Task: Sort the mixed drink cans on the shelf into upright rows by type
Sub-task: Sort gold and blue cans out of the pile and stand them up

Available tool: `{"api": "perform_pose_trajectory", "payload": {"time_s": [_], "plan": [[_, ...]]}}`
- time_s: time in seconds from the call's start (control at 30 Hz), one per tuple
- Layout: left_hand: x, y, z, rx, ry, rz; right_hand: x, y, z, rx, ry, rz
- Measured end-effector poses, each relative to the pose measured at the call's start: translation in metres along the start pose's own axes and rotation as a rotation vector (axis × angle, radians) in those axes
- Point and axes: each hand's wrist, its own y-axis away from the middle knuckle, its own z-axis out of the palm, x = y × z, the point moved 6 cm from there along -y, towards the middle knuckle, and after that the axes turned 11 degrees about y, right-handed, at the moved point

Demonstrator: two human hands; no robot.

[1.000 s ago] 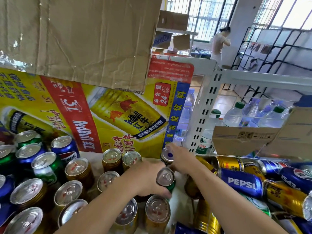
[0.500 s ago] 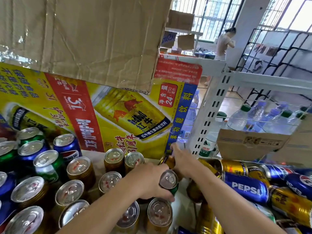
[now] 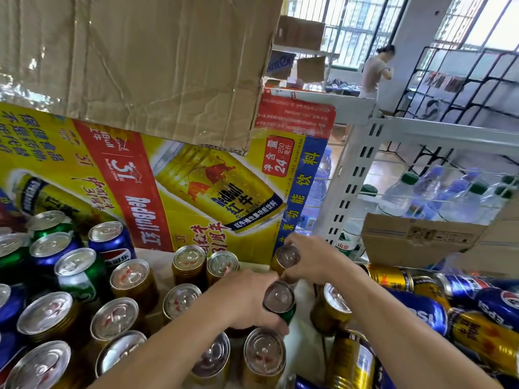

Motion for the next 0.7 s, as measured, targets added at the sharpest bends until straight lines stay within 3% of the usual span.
{"api": "perform_pose_trajectory", "payload": {"time_s": [0.07,0.23,0.37,0.47,0.57,0.63,0.7], "plan": [[0.001,0.001,-0.001,0.000,-0.006,-0.009,-0.006,0.004,0.001,0.001,0.064,-0.040],[0.005,0.006,-0.002,0.001,0.022,-0.009,-0.002,0.018,0.002,-0.004,-0.039,-0.046],[0.006,0.007,-0.001,-0.002,0.008,-0.028,0.011,0.039,0.000,0.007,-0.157,0.040],[0.008,0.009,0.003,0.001,-0.035,-0.048,0.031,0.065,-0.005,0.124,-0.200,0.146],[0.028,0.019,0.007,0.107,-0.065,0.015,0.051,0.099,-0.011,0.284,-0.194,0.298],[0.054,0.028,0.011,0.155,-0.081,0.177,0.059,0.116,-0.005,0.204,-0.107,0.384],[0.077,0.037,0.023,0.092,-0.090,0.304,0.060,0.124,0.018,-0.047,0.035,0.402]]}}
